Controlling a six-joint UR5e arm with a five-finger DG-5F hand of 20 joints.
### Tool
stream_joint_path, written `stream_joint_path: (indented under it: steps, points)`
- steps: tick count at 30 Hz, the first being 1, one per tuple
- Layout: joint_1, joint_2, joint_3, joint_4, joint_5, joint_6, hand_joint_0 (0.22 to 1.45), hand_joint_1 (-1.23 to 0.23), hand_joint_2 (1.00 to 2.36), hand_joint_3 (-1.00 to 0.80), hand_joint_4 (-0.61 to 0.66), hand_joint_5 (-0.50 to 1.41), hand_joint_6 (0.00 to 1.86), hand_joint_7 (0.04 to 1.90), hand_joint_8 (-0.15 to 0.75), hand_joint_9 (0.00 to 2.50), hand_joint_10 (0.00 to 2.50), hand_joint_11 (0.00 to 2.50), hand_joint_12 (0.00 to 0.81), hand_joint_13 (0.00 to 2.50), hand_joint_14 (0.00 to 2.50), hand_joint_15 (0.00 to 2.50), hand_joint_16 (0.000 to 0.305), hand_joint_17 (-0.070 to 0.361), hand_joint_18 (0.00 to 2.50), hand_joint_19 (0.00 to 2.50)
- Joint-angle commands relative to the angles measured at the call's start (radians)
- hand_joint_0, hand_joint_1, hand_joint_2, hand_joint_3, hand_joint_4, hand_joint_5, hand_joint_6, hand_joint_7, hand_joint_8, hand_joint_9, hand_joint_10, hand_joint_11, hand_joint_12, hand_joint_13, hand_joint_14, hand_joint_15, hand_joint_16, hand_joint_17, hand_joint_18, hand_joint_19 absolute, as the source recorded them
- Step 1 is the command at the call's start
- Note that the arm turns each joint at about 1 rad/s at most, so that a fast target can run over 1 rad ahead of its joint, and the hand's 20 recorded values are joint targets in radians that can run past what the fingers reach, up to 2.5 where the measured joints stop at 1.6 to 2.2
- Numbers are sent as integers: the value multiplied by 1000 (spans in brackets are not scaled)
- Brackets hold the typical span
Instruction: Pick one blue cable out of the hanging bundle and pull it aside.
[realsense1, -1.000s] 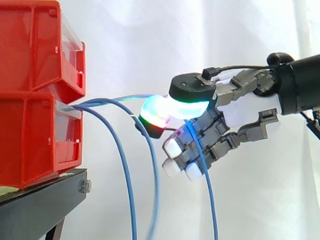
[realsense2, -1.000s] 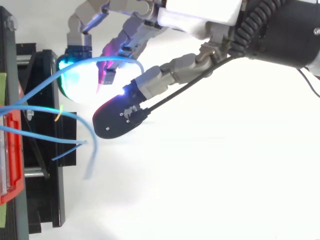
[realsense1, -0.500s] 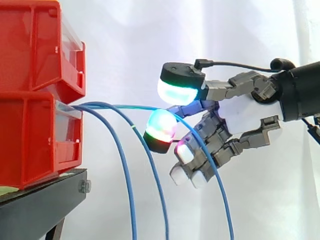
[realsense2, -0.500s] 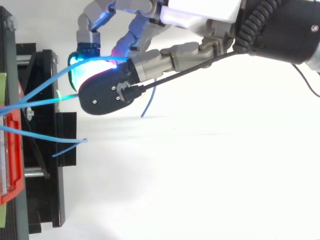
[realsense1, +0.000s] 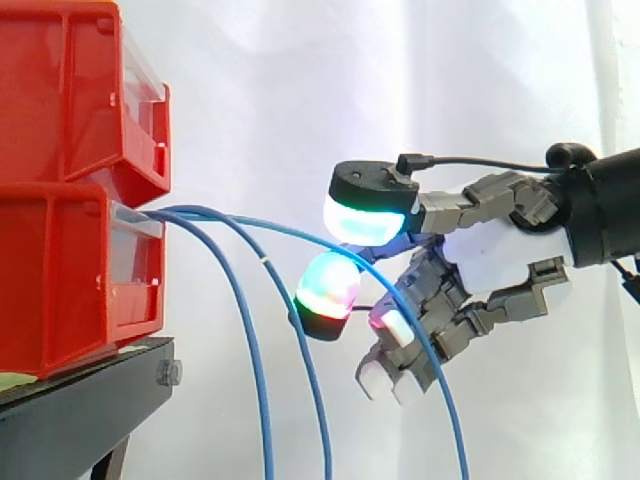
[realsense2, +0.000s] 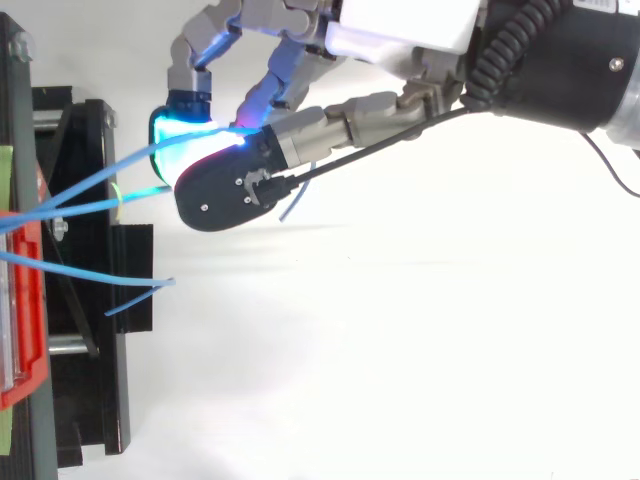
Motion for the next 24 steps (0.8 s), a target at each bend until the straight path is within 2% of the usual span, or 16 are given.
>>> stream_joint_path:
  steps: [1,13,24]
  points:
    - [1,0,-19,31,0,18,543,-635,1001,-479,92,-140,886,813,278,1242,25,935,300,922,21,522,46,104,742,517]
    - [1,0,-17,33,0,21,560,-628,1003,-465,85,-139,884,805,270,1237,24,952,297,945,22,546,46,104,739,522]
    - [14,1,4,33,2,25,584,-646,1007,-421,73,-138,905,823,270,1264,23,982,287,955,23,547,45,100,752,531]
